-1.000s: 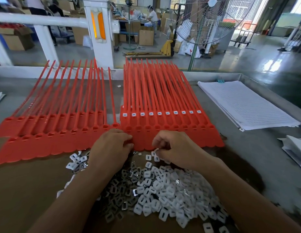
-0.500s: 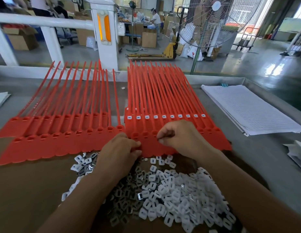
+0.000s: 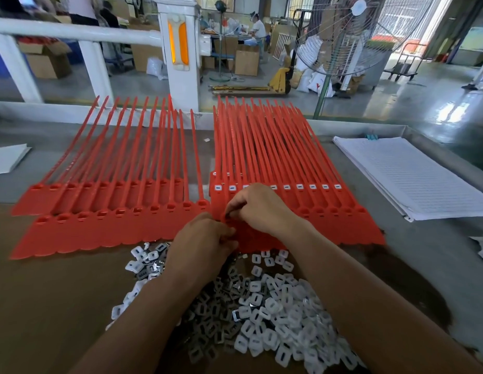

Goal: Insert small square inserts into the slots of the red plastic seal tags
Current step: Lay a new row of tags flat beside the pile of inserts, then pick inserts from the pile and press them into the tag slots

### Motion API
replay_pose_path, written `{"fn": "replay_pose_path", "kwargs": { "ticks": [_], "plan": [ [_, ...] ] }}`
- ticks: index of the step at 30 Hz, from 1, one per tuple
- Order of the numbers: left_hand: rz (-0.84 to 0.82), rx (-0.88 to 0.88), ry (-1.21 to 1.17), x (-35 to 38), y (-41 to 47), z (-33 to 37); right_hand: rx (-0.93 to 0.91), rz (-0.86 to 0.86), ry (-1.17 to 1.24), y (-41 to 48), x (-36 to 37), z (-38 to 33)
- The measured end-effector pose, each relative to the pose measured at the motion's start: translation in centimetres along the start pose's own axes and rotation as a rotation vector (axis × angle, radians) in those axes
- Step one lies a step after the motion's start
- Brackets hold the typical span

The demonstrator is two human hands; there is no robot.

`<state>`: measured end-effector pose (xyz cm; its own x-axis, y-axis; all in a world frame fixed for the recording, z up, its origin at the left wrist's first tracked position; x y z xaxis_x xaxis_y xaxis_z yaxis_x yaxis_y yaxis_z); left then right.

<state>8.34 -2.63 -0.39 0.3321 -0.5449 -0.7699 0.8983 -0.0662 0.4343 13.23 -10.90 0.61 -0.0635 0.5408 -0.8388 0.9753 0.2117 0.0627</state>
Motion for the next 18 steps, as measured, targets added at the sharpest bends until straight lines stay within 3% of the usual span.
{"fn": "replay_pose_path", "kwargs": {
  "ticks": [11,18],
  "plan": [
    [-0.004,-0.002,0.005,0.0,0.0,0.0,0.035,0.139,-0.006,0.7,-0.3,0.4],
    [-0.001,-0.014,0.005,0.0,0.0,0.0,0.231,0.131,0.026,1.5,0.2,1.8]
  ]
}}
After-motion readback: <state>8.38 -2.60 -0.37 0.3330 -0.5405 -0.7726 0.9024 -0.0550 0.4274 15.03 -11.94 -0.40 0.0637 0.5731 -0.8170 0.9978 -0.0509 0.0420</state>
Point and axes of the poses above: each hand's wrist, its own y-axis towards the middle knuckle, its own x-axis out of the palm, z = x × y, the point moved 9 cm from there along y, towards the middle knuckle, and after that the axes turned 12 degrees about z, right-handed, at the moved point
